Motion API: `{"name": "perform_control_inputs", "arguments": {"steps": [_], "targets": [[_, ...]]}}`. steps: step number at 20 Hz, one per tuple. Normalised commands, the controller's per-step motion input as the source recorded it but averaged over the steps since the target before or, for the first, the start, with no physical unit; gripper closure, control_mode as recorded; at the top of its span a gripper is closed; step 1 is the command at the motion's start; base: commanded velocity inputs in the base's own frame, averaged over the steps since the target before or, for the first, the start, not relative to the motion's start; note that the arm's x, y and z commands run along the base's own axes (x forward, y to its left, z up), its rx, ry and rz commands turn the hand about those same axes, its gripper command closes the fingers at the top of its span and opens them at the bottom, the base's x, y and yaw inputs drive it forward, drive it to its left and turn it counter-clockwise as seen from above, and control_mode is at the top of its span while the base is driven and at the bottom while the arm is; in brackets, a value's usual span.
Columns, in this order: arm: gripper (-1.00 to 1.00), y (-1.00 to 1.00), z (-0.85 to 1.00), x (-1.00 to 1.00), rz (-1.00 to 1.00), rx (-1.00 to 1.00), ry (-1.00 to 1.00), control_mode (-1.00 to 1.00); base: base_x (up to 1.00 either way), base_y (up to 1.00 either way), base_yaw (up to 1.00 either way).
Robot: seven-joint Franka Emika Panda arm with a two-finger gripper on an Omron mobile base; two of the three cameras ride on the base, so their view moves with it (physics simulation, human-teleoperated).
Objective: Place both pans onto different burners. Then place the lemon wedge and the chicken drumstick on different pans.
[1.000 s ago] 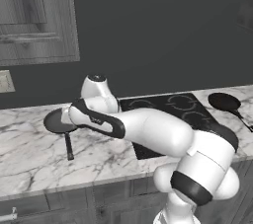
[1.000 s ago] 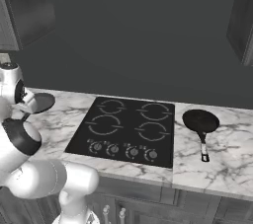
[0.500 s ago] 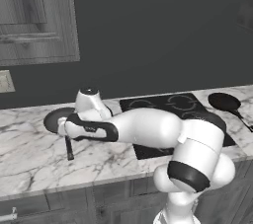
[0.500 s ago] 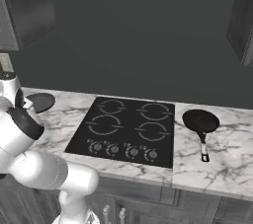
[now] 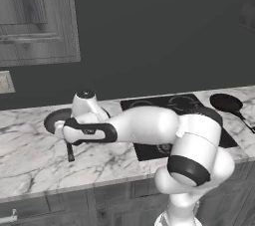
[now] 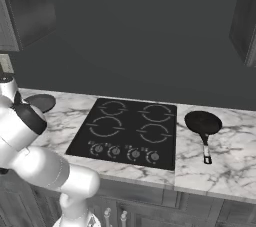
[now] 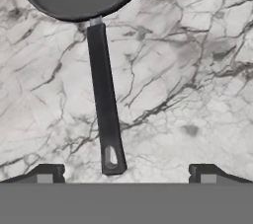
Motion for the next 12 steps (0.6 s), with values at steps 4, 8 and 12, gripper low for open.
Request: {"name": "perform_control_inputs", "arguments": {"steps": [4, 8, 12], "targets": [[-1.00, 0.17, -0.06, 0.09, 0.00, -0.01, 0.00, -1.00, 0.00, 0.00, 0.00], [-1.00, 0.18, -0.10, 0.17, 0.00, -0.01, 0.00, -1.00, 0.00, 0.00, 0.00], [-1.00, 0.13, -0.10, 0.17, 0.00, 0.00, 0.00, -1.00, 0.00, 0.00, 0.00]]}}
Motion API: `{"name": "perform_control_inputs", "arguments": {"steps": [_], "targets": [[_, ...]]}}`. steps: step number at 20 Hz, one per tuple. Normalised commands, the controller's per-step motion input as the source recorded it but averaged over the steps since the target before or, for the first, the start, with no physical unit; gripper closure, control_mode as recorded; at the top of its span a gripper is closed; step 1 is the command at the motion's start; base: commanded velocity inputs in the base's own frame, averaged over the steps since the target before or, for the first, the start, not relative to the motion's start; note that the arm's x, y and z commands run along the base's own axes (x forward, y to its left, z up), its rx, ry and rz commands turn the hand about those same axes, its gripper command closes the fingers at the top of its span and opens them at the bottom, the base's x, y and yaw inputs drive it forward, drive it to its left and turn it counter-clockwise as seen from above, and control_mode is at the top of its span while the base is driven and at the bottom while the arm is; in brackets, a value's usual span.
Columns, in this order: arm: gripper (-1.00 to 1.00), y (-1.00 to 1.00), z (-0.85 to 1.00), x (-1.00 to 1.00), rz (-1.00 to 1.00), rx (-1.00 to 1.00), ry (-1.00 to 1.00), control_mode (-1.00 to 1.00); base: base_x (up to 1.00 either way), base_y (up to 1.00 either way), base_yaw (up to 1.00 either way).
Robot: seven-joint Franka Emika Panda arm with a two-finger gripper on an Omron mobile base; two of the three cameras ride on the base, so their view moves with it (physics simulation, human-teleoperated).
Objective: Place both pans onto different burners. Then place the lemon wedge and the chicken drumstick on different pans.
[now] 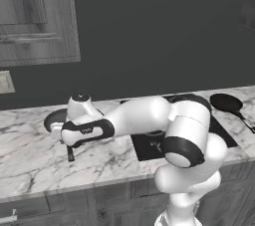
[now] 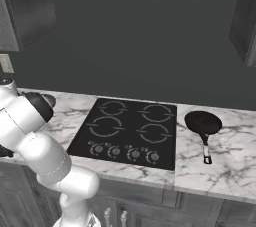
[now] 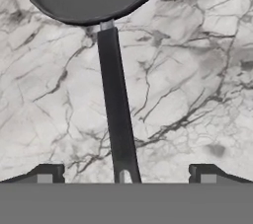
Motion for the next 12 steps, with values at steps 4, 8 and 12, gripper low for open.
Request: {"name": "perform_control_inputs", "arguments": {"steps": [4, 8, 12], "targets": [[-1.00, 0.12, -0.11, 0.13, 0.00, 0.00, 0.00, -1.00, 0.00, 0.00, 0.00], [-1.00, 0.05, -0.15, 0.11, 0.00, 0.00, 0.00, -1.00, 0.00, 0.00, 0.00], [-1.00, 0.00, -0.31, 0.00, 0.00, 0.00, 0.00, -1.00, 0.00, 0.00, 0.00]]}}
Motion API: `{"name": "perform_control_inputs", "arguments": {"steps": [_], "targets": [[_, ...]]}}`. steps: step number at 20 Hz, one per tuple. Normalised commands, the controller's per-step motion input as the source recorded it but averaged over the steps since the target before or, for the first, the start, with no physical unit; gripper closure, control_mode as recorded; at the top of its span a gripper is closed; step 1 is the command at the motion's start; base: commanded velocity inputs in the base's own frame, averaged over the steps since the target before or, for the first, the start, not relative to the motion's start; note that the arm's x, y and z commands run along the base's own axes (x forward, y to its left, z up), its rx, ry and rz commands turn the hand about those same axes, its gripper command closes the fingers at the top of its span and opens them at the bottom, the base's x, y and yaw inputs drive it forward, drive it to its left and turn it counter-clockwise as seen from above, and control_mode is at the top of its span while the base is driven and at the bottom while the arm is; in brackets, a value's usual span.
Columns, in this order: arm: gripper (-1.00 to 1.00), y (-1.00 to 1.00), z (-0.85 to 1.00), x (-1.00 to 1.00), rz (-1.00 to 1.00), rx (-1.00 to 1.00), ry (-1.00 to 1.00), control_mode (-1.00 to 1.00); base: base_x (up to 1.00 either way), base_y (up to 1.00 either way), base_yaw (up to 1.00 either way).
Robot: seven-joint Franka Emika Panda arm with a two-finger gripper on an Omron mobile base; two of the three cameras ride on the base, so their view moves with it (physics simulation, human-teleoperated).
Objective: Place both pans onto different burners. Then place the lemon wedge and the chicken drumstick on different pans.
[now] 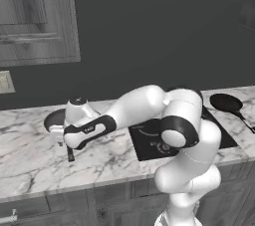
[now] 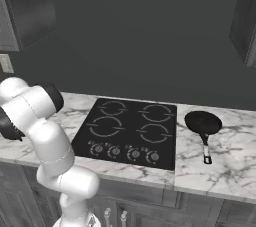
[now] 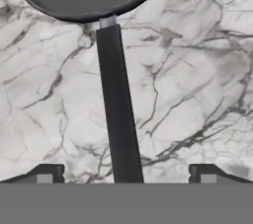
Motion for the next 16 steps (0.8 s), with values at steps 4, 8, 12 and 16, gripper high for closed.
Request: {"name": "perform_control_inputs", "arguments": {"steps": [4, 8, 12, 16], "targets": [[-1.00, 0.00, -0.31, 0.00, 0.00, 0.00, 0.00, -1.00, 0.00, 0.00, 0.00], [-1.00, 0.00, -0.28, 0.00, 0.00, 0.00, 0.00, -1.00, 0.00, 0.00, 0.00], [-1.00, 0.00, -0.18, 0.00, 0.00, 0.00, 0.00, -1.00, 0.00, 0.00, 0.00], [-1.00, 0.00, -0.17, 0.00, 0.00, 0.00, 0.00, -1.00, 0.00, 0.00, 0.00]]}}
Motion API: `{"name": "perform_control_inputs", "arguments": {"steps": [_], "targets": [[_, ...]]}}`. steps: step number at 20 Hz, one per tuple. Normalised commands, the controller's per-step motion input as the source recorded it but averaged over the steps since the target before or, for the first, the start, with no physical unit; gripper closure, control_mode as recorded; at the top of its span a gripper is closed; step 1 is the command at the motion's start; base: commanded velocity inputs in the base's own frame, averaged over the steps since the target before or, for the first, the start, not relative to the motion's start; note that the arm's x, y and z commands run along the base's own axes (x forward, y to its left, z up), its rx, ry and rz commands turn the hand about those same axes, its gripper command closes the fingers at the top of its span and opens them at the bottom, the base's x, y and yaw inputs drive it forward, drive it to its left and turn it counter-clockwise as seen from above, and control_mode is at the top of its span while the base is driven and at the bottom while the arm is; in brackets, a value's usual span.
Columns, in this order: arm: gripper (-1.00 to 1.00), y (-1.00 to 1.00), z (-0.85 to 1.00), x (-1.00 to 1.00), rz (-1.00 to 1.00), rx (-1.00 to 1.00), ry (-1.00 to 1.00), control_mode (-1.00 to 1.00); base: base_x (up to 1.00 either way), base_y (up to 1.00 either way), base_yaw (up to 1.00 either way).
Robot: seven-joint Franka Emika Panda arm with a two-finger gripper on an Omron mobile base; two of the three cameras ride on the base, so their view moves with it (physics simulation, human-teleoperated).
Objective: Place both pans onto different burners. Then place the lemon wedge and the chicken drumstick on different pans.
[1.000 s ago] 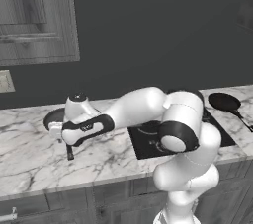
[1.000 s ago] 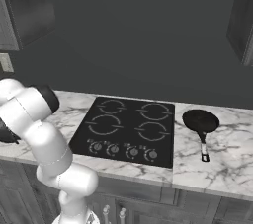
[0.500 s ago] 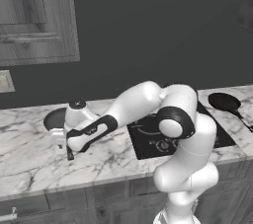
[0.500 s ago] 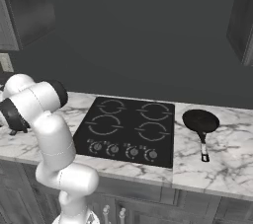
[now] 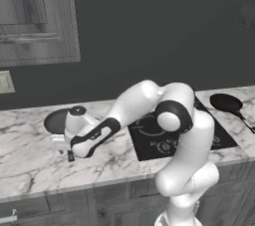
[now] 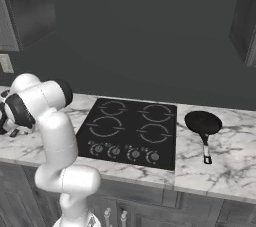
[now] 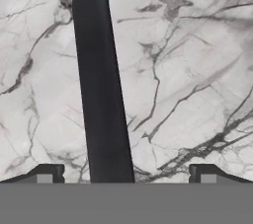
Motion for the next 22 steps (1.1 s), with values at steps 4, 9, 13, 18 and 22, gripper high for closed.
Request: {"name": "perform_control_inputs", "arguments": {"steps": [4, 9, 13, 18, 22], "targets": [[-1.00, 0.00, -0.09, 0.00, 0.00, 0.00, 0.00, -1.00, 0.00, 0.00, 0.00], [1.00, 0.00, 0.00, 0.00, 0.00, 0.00, 0.00, -1.00, 0.00, 0.00, 0.00], [1.00, -0.03, 0.00, 0.01, 0.00, 0.00, 0.00, -1.00, 0.00, 0.00, 0.00], [1.00, -0.14, 0.06, 0.02, 0.00, 0.00, -0.02, -1.00, 0.00, 0.00, 0.00], [1.00, -0.35, 0.28, -0.03, -0.01, 0.00, -0.11, -1.00, 0.00, 0.00, 0.00]]}}
